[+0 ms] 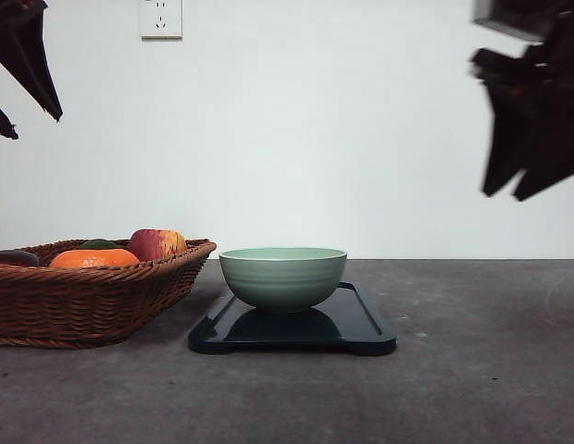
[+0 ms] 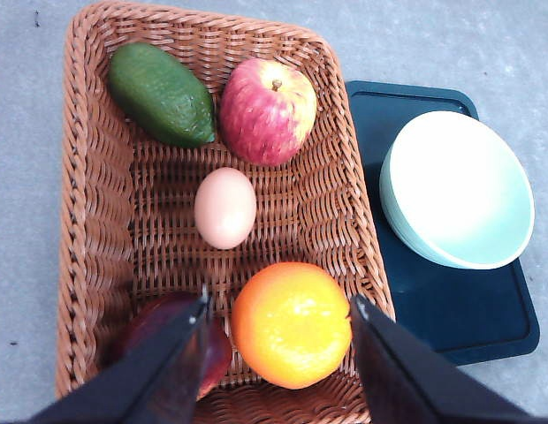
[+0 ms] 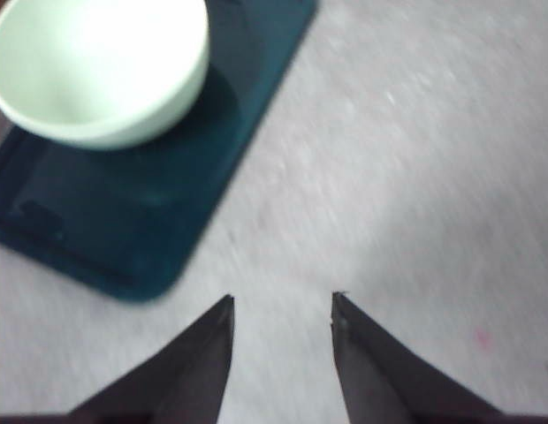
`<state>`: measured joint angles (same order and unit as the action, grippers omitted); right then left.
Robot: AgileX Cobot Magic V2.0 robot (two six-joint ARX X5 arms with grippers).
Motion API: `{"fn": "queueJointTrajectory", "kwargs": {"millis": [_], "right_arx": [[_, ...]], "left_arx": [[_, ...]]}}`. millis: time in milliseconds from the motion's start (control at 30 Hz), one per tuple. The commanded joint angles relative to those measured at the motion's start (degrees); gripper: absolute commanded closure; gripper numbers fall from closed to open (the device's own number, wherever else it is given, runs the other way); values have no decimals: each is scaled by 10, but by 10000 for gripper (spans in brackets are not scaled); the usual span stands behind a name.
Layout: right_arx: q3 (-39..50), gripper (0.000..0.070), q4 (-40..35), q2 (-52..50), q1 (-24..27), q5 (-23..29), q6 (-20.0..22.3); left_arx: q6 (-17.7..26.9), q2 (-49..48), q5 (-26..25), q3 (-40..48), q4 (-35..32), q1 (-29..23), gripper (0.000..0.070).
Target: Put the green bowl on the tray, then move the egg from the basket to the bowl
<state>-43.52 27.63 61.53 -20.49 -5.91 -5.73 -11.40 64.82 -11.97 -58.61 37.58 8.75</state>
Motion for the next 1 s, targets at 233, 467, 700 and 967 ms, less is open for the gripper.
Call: {"fn": "queueJointTrajectory", "kwargs": {"millis": [233, 467, 700, 967], "right_arx": [[52, 485, 32, -128, 9, 0, 6], [52, 485, 42, -153, 9, 0, 6], [52, 485, 43, -153, 8, 0, 6], [52, 485, 52, -153, 8, 0, 6]], "left_arx": [[2, 5, -1, -13, 0, 3, 389], [23, 40, -1, -35, 9, 4, 382], [58, 127, 0, -90, 27, 18, 339], [85, 248, 4, -162, 36, 32, 336]]}}
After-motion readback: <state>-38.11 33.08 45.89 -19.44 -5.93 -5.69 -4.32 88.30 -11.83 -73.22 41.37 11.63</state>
